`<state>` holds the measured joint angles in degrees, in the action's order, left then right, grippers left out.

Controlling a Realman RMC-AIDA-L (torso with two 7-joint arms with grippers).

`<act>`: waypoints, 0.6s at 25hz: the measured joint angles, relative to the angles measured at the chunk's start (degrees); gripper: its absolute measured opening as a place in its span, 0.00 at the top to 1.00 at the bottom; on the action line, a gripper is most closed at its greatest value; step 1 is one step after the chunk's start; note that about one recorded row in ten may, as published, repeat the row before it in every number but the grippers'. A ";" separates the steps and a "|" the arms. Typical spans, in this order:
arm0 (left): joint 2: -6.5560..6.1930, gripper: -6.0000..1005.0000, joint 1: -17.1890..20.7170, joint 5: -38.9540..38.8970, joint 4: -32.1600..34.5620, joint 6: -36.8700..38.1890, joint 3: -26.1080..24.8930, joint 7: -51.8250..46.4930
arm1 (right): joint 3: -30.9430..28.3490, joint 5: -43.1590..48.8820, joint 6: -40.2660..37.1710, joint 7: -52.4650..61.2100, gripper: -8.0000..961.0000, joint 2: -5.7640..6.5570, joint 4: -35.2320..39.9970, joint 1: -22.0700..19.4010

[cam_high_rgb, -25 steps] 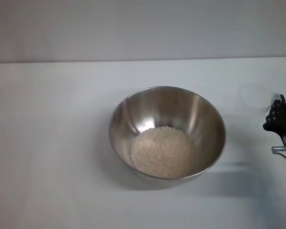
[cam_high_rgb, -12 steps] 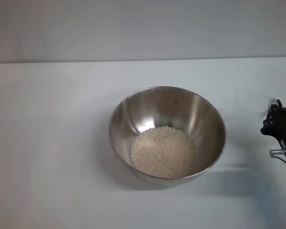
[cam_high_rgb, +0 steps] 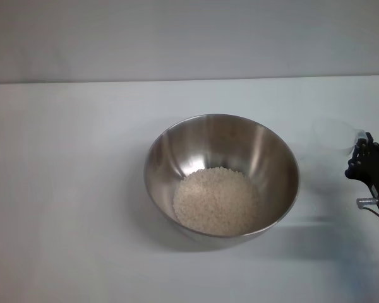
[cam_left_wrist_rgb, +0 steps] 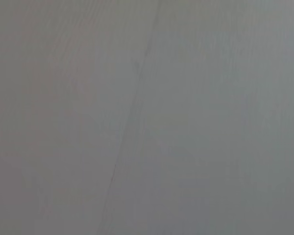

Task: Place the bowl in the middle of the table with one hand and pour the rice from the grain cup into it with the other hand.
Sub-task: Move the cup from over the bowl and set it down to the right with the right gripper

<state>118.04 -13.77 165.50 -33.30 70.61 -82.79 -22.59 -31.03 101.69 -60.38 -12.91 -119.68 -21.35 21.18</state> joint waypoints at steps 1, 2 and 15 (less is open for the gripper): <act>0.01 0.24 0.00 0.00 -0.02 0.04 0.00 0.00 | 0.00 0.00 0.04 0.00 0.98 0.00 0.00 0.00; 0.05 0.24 0.00 0.00 -0.03 0.10 0.00 0.00 | 0.00 0.04 0.36 0.00 0.98 0.01 0.00 0.02; 0.09 0.24 0.06 0.00 -0.11 0.78 0.18 0.00 | 0.00 0.29 1.67 0.00 0.90 0.15 0.17 0.29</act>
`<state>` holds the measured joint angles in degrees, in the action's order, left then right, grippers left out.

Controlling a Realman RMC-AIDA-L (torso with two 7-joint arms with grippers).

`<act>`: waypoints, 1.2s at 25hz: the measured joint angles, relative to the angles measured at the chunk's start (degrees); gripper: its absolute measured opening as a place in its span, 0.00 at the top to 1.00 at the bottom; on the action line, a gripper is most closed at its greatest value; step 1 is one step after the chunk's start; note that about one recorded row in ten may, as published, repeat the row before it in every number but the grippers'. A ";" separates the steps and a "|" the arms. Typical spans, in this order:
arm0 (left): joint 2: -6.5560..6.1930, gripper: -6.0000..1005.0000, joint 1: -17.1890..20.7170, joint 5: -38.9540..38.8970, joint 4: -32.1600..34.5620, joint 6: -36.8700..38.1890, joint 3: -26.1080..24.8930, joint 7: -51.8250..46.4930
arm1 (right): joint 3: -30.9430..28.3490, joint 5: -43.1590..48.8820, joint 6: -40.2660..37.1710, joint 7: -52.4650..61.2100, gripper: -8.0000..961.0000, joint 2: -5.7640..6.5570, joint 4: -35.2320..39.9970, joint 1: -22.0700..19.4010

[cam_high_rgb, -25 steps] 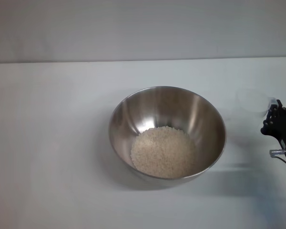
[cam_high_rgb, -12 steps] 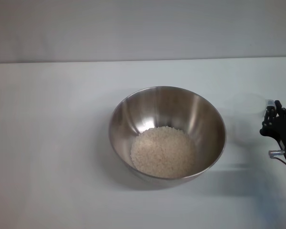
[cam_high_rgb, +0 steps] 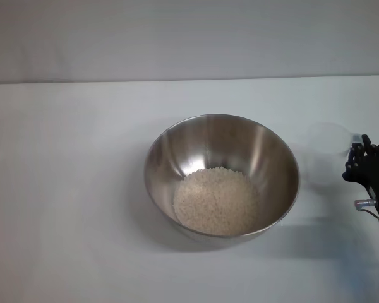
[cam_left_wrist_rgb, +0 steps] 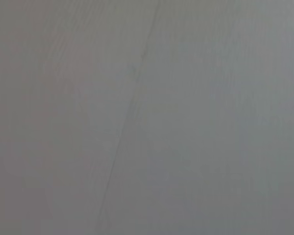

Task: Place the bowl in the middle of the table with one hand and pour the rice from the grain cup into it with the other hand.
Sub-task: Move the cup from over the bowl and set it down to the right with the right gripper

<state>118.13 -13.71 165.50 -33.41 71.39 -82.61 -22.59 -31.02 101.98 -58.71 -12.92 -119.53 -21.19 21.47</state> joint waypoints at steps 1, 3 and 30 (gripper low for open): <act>0.00 0.24 0.00 0.00 0.00 0.00 0.00 0.00 | 0.00 0.04 0.00 0.00 0.90 0.00 0.00 -0.06; 0.00 0.24 0.00 0.00 0.00 0.00 0.00 0.00 | 0.00 0.12 0.01 0.00 0.89 0.00 0.01 -0.13; -0.11 0.24 0.11 0.00 0.36 0.58 0.20 0.00 | 1.58 0.49 -0.22 2.17 0.86 -0.16 0.18 -1.42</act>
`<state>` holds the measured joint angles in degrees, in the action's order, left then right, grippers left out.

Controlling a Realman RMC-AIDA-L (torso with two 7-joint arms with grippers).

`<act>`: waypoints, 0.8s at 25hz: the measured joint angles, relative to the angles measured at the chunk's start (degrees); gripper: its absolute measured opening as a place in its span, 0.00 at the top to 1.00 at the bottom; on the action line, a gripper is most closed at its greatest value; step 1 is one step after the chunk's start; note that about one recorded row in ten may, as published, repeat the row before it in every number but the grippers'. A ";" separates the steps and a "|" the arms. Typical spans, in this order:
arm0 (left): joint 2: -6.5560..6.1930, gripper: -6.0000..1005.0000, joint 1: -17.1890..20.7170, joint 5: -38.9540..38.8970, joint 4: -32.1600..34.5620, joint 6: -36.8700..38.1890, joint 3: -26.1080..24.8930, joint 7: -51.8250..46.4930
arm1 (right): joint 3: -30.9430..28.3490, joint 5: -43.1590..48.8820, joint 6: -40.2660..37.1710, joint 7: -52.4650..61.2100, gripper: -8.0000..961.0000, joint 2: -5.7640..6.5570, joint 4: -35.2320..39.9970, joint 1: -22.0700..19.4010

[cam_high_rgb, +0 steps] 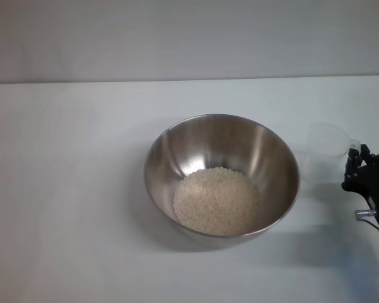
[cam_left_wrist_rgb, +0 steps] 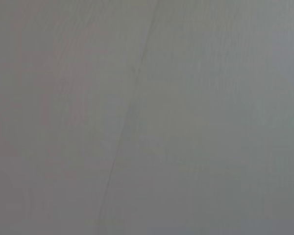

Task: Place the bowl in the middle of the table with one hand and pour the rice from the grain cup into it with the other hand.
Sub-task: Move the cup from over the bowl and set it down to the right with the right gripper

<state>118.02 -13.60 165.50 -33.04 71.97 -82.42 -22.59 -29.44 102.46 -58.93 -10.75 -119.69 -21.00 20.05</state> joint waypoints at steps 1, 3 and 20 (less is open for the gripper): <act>-0.02 0.24 0.06 0.00 0.00 0.01 0.02 0.00 | 0.00 0.00 -0.11 0.01 0.86 -0.01 0.00 -0.10; -0.06 0.24 0.30 0.00 -0.06 0.03 0.07 0.00 | 0.00 0.00 -0.29 0.02 0.86 -0.04 0.00 -0.22; -0.07 0.22 1.20 0.00 -0.45 0.89 0.25 0.00 | 1.40 0.03 -0.98 0.12 0.82 0.07 -0.14 -1.50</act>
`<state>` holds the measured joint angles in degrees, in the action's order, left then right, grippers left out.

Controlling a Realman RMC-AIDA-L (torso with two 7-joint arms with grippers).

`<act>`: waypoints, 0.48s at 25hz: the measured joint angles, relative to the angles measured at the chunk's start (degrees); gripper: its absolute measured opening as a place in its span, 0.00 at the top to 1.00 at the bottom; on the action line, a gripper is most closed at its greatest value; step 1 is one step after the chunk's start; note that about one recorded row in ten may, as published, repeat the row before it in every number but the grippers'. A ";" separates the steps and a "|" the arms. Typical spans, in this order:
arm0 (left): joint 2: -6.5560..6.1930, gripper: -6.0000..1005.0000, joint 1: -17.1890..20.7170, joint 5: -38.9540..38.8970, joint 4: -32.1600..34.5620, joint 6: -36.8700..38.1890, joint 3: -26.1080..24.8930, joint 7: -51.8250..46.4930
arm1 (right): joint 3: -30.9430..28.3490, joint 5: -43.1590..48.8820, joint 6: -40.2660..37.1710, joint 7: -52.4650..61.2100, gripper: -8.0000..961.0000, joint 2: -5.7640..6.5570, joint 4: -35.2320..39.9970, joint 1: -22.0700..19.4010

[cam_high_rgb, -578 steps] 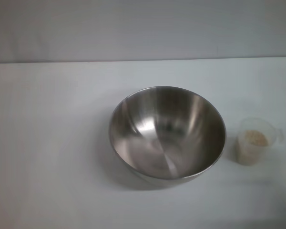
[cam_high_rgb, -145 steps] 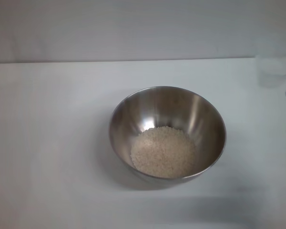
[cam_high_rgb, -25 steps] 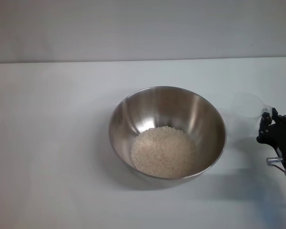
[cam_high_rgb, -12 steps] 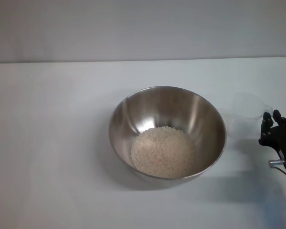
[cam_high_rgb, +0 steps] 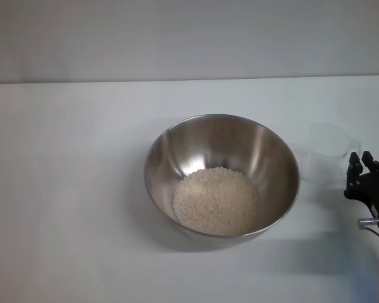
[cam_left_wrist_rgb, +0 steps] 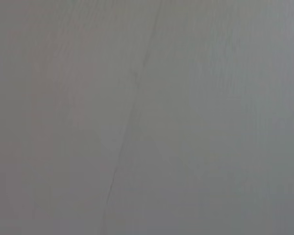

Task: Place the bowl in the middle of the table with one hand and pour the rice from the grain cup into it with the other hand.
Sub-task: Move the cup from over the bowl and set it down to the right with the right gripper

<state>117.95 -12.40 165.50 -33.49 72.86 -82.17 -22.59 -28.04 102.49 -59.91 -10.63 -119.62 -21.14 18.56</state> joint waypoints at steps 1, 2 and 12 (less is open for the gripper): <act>0.00 0.22 0.02 0.00 0.00 0.04 0.00 0.00 | 0.11 0.00 -0.44 0.00 0.82 0.00 -0.09 -0.20; 0.00 0.22 0.04 0.00 0.00 0.04 0.02 0.00 | 0.19 0.00 -0.93 0.00 0.82 0.00 -0.17 -0.44; 0.00 0.20 0.19 0.00 0.09 0.04 0.09 0.00 | 2.98 -0.02 -5.47 0.06 0.82 -0.01 -1.15 -2.70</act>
<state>117.95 -12.21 165.50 -33.40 72.90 -82.08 -22.59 -25.06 102.47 -65.39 -10.57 -119.63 -22.29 15.86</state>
